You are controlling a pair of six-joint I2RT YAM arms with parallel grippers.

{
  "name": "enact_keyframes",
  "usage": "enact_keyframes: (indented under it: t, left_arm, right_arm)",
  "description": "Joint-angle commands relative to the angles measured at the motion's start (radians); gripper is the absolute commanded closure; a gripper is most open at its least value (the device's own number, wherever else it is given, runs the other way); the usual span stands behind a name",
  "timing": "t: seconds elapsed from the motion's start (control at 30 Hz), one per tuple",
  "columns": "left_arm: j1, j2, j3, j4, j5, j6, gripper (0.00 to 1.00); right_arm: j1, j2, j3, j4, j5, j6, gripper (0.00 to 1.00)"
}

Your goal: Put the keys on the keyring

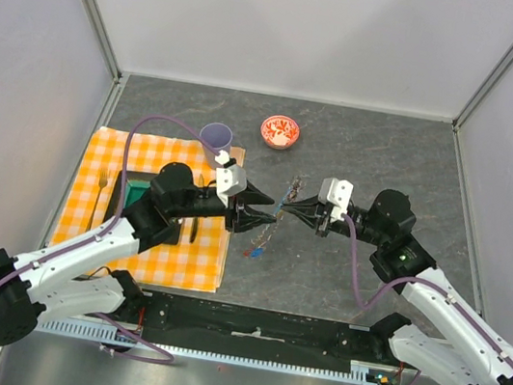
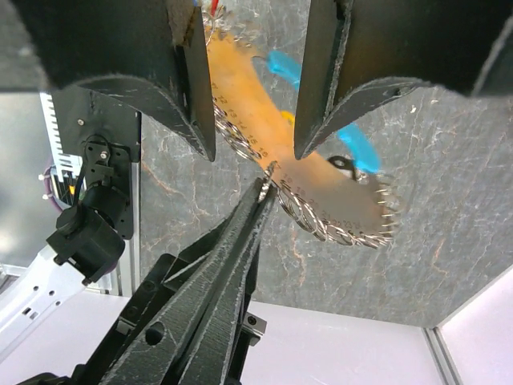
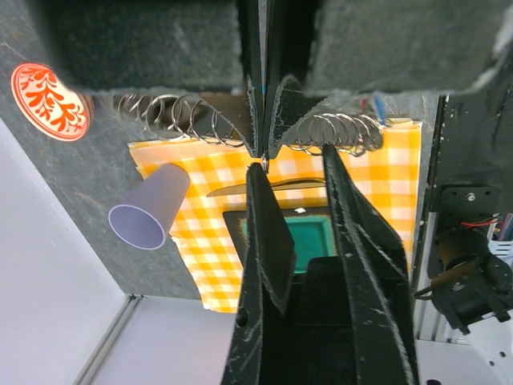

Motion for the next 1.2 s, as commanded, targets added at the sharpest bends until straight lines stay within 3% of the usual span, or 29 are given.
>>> enact_keyframes:
  t: [0.0,0.43,0.77,0.87,0.93,1.17]
  left_arm:
    - [-0.009,0.026,0.057,0.013,0.030,0.091,0.50]
    - [-0.015,0.031,0.073,-0.043,0.079,0.153,0.78]
    - [-0.024,0.028,0.082,-0.052,0.070,0.157,0.79]
    - [-0.026,0.023,0.077,-0.052,0.069,0.160,0.87]
    - [-0.029,0.023,0.080,-0.058,0.070,0.168,0.97]
    - [-0.046,0.011,0.111,-0.170,-0.011,0.234,0.98]
  right_arm:
    - [0.000,-0.029,0.053,0.042,-0.078,-0.006,1.00]
    - [0.002,-0.025,0.057,0.017,-0.116,-0.008,1.00]
    - [0.002,0.006,0.054,0.010,-0.141,-0.003,1.00]
    - [0.002,0.012,0.054,0.016,-0.144,0.000,1.00]
    - [0.000,0.012,0.054,0.017,-0.144,0.001,1.00]
    - [0.002,0.001,0.059,-0.030,-0.098,0.003,0.97]
